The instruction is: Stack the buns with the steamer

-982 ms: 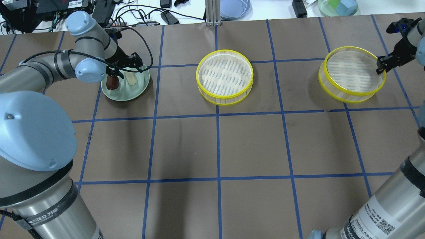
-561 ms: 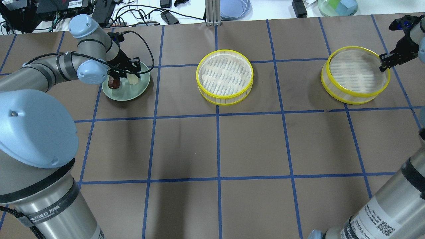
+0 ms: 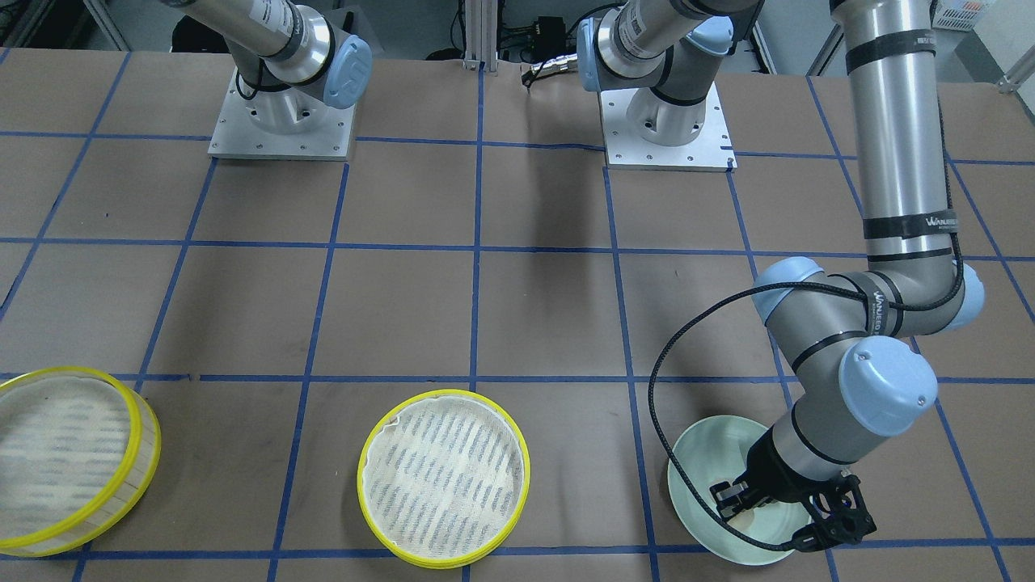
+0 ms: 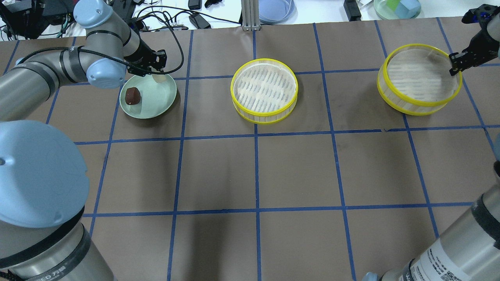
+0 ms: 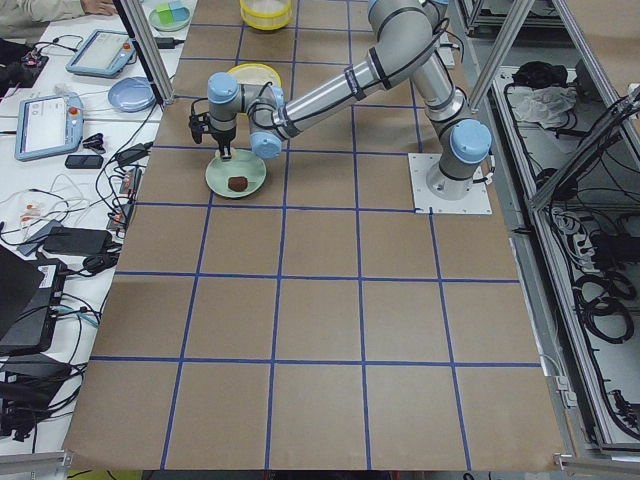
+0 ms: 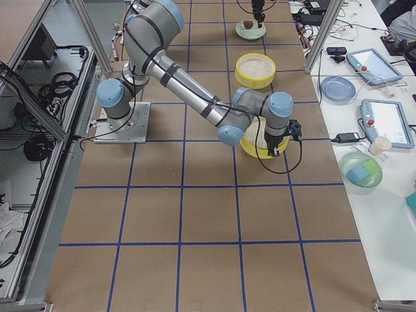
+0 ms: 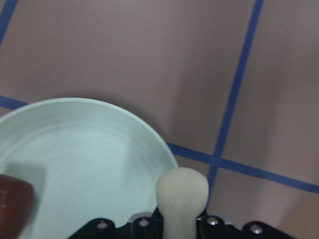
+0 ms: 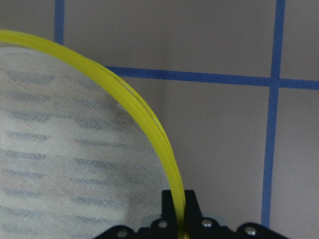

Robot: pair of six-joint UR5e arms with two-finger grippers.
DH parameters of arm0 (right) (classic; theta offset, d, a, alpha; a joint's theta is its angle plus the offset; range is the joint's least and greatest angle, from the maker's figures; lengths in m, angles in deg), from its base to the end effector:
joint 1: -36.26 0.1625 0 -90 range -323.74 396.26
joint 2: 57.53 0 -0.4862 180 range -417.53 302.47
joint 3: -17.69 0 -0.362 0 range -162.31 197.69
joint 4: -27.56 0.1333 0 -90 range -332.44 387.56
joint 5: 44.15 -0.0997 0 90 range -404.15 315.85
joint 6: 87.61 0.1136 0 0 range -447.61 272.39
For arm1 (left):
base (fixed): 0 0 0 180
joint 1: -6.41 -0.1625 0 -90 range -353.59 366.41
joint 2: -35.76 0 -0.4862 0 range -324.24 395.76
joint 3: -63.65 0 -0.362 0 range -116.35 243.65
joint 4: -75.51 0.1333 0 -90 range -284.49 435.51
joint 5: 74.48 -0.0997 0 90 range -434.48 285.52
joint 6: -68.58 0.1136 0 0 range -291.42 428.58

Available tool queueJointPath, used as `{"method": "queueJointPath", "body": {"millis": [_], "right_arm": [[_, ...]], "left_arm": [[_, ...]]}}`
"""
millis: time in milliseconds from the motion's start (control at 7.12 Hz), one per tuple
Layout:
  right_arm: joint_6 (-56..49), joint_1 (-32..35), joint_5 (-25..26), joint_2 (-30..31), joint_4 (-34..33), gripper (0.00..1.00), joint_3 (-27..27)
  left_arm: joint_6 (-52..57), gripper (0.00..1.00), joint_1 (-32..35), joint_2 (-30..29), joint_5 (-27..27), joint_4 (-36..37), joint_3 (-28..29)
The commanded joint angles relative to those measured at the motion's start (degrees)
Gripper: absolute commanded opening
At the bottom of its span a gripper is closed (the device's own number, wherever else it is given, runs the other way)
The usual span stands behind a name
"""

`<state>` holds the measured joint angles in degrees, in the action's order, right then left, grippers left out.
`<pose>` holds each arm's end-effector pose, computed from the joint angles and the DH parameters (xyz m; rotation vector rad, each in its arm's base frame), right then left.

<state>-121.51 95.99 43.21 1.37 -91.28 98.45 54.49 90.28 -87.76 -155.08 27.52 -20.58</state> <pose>-0.2331 -0.6743 0.3435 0.1029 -3.1079 0.1987 -0.0748 -0.7252 0.3152 0.4865 -2.9007 0.3502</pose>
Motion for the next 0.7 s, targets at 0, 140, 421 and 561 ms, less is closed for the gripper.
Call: {"method": "queueJointPath", "body": {"millis": [0,140,421,561], "right_arm": [[5.57,3.7,2.18,5.67,6.22,0.0,0.01],[9.26,6.25,3.94,7.52,7.21,0.0,0.1],[15.59,8.72,4.05,10.08,11.77,0.0,0.28],[15.88,9.78,4.05,11.91,15.79,0.0,0.54]], "left_arm": [[-15.98,0.0,7.07,1.45,4.98,5.06,0.29],[-22.4,0.0,10.23,0.66,7.88,8.76,0.12],[-28.68,0.0,14.99,-1.45,11.85,11.69,-0.41],[-31.23,0.0,16.58,-2.94,12.82,11.61,-0.41]]}}
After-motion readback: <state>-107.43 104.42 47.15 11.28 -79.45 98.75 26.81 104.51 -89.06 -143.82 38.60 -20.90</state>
